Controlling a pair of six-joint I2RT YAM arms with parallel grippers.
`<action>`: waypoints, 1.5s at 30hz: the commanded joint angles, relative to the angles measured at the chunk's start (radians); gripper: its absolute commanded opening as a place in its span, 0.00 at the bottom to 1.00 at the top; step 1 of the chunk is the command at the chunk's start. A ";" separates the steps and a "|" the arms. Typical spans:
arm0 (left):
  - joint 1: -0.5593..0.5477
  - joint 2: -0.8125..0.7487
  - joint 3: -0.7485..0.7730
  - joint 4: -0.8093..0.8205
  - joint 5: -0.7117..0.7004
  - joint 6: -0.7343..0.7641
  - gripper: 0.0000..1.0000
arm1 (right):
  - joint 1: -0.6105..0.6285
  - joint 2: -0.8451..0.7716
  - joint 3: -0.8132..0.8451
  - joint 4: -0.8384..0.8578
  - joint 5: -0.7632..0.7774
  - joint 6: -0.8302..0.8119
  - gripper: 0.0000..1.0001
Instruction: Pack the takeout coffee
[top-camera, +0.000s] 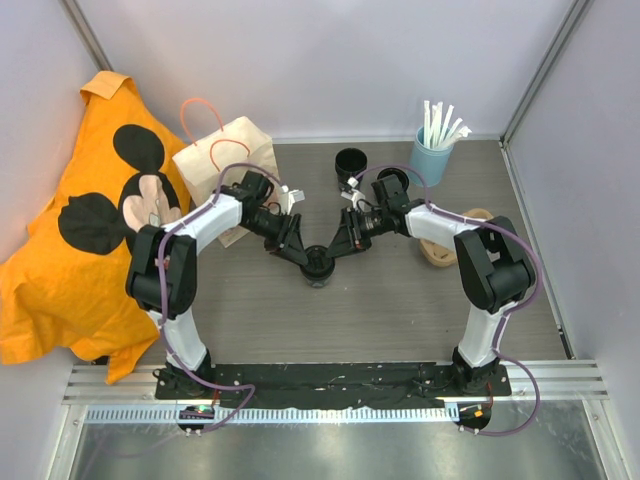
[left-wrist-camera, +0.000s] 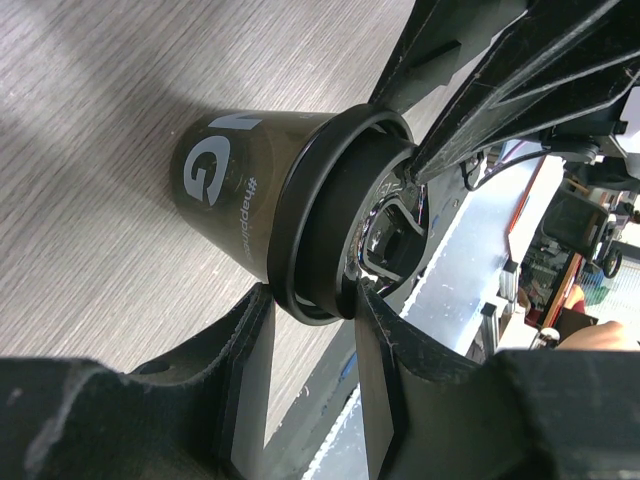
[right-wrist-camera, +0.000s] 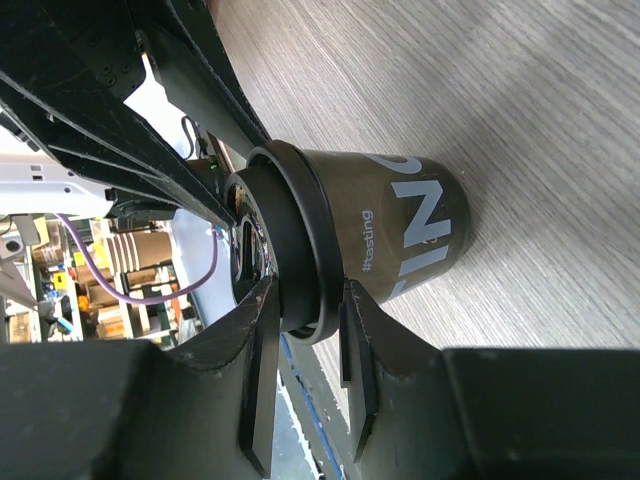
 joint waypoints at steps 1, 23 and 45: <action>-0.032 0.075 -0.006 0.030 -0.248 0.067 0.38 | 0.045 0.048 0.023 -0.059 0.117 -0.066 0.01; -0.087 0.164 0.054 -0.045 -0.371 0.103 0.34 | 0.072 0.145 0.082 -0.173 0.249 -0.125 0.01; -0.096 0.236 0.089 -0.079 -0.438 0.103 0.29 | 0.101 0.225 0.111 -0.228 0.298 -0.144 0.01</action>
